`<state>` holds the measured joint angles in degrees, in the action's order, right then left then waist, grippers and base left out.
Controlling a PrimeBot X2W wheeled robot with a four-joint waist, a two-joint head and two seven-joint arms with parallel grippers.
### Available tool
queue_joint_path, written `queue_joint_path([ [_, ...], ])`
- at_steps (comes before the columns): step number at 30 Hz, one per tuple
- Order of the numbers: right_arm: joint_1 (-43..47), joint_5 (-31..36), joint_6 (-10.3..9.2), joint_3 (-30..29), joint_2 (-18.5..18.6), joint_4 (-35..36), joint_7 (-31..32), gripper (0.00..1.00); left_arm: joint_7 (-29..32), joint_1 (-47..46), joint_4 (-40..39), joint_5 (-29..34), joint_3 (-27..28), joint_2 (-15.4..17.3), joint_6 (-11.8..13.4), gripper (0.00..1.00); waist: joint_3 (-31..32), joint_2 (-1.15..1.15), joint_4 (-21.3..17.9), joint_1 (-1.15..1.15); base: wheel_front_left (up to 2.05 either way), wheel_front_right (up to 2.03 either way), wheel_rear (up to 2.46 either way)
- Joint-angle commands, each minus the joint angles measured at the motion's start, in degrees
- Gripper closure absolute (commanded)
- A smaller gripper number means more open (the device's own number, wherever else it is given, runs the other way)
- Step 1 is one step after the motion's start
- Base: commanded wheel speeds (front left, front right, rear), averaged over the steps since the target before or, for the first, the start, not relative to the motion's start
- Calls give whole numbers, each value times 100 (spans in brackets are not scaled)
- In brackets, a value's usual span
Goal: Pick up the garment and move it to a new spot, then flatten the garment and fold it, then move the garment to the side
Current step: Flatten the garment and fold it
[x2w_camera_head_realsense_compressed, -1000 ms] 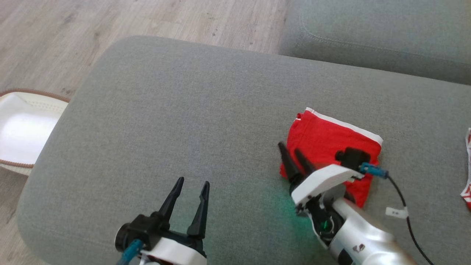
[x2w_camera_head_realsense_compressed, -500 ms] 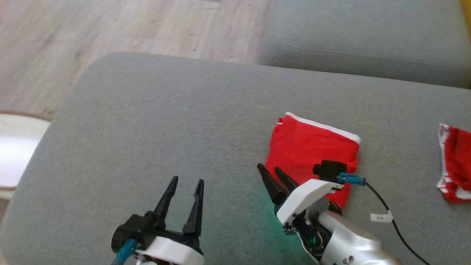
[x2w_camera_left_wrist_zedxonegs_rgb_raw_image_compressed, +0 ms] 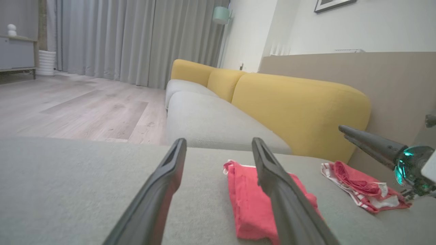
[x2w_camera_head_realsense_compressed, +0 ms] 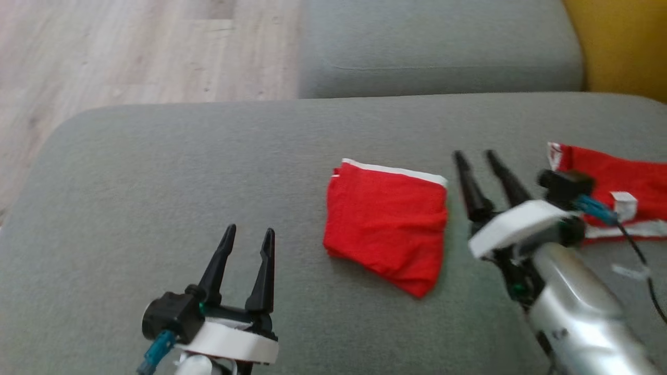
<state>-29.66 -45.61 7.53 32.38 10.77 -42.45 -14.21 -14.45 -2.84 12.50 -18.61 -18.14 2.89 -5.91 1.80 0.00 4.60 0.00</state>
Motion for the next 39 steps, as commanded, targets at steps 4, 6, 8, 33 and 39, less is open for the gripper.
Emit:
queue_joint_path([
  [4,1036,1909,-4,-1644,-145,1137,-78,0,-55,-222,-372,16,324,-2,-9,0,-84,0,-373,0,0,0,0],
  [6,1413,2449,-4,-2116,-313,1482,-78,0,-55,-228,-362,31,340,-2,-6,0,-101,0,-445,0,0,0,0],
  [8,1728,2945,-4,-2401,-433,1784,-78,0,-55,-224,-316,49,348,-2,-7,0,-117,0,-508,0,0,0,0],
  [33,2064,3687,-4,-2488,-788,2344,-78,100,-55,-267,-78,-67,144,-2,-11,0,-507,0,-167,0,0,0,0],
  [39,1554,3701,-4,-2147,-789,1949,-79,100,-55,-402,-64,-110,-9,-2,6,0,-807,0,346,0,0,0,0],
])
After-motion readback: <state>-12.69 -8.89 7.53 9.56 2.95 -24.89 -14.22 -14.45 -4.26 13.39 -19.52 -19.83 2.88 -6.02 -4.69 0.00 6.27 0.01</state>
